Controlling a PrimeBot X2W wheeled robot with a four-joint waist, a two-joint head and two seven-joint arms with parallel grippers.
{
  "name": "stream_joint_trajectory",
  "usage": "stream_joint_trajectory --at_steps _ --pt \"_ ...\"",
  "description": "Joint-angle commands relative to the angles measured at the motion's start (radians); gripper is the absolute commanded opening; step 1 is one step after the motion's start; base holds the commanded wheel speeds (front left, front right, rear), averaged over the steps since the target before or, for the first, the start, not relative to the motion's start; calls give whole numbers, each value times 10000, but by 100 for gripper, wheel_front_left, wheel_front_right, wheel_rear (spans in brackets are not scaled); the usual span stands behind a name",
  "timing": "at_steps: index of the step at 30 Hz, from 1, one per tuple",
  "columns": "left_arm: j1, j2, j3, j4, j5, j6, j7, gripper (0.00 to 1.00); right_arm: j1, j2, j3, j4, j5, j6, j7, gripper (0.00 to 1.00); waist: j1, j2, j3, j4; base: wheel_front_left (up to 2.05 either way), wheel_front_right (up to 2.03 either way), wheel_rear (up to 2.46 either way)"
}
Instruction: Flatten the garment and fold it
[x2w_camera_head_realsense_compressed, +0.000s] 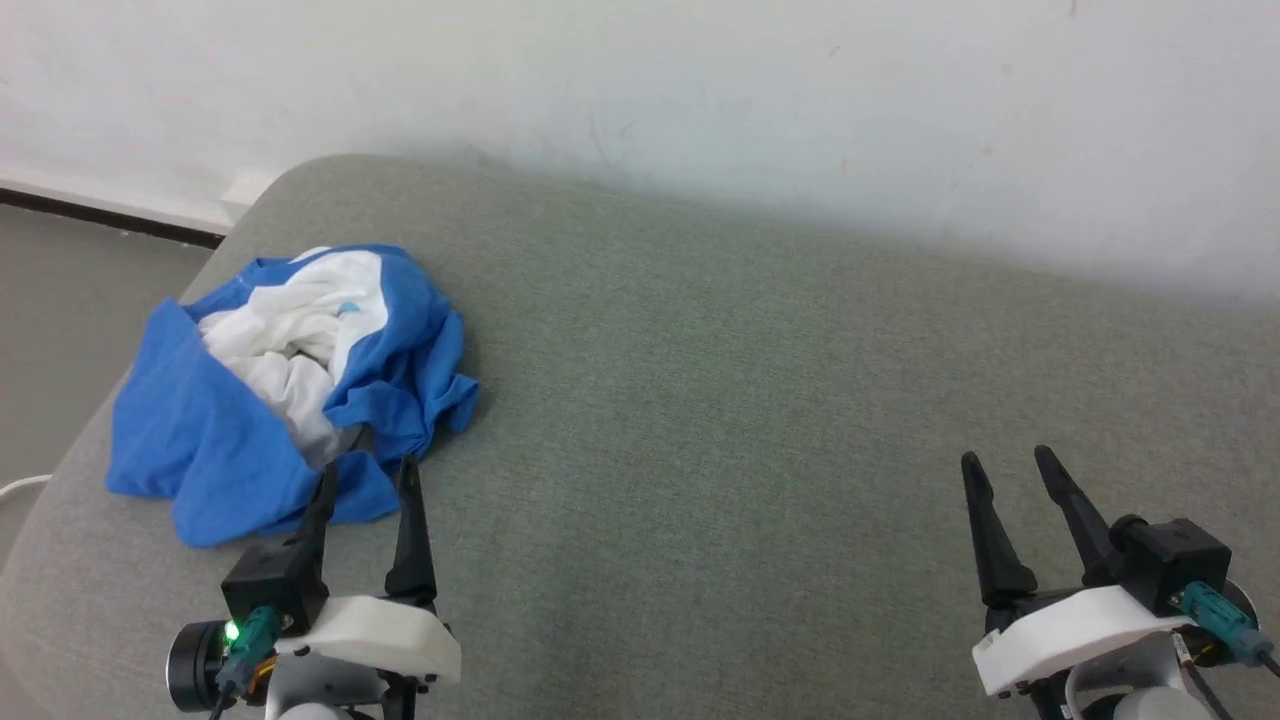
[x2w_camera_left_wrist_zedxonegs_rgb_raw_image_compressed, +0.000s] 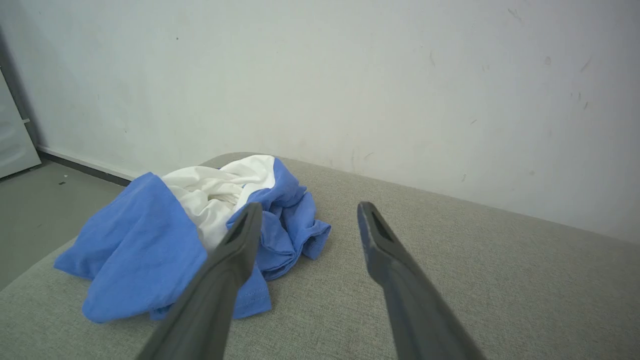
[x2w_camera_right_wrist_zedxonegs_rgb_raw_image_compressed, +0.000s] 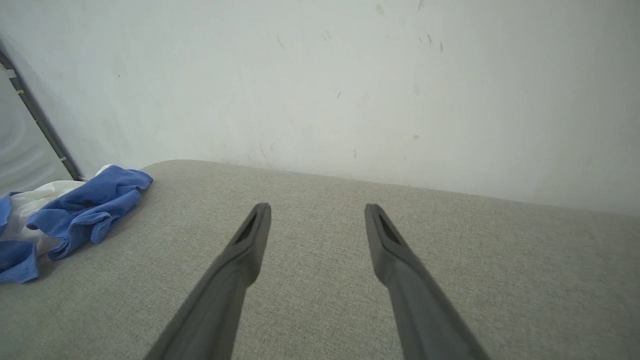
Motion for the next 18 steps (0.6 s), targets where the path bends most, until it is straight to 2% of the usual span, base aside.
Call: stream_joint_trajectory --at_steps 1,18 --pt "42 -31 -7 39 -84 88 -101 100 80 21 -5 75 131 -13 -95 100 0 -1 -5 95 0 0 0" --pt "73 -38 -11 201 -135 281 -457 100 42 26 18 375 404 -16 -450 100 0 -1 5 722 0 0 0"
